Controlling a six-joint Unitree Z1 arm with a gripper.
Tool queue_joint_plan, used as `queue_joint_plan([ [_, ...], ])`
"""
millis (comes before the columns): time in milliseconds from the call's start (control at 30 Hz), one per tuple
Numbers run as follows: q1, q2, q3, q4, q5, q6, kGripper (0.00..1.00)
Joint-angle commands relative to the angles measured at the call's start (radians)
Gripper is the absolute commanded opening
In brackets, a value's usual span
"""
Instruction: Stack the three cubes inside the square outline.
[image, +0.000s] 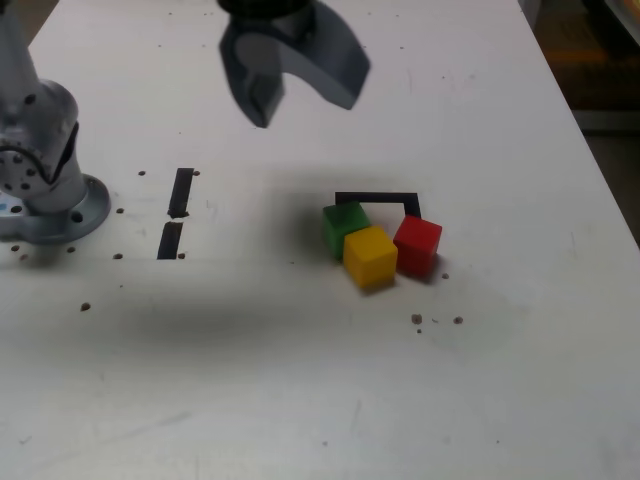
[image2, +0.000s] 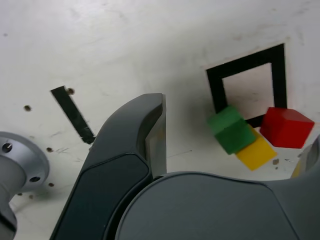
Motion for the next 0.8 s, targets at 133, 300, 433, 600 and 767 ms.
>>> queue_joint_plan([
  [133,-0.034,0.123,-0.149,0.012,-0.032,0.096,0.99],
  [300,-0.070,0.231,-0.268,0.034,-0.053,0.136,0.99],
  [433,-0.084,0.294,-0.322,0.048,-0.069,0.141,0.99],
  [600,-0.085,0.356,-0.348,0.058,-0.082,0.145,0.99],
  [767,-0.085,0.409,-0.370,0.061,-0.092,0.154,0.99],
])
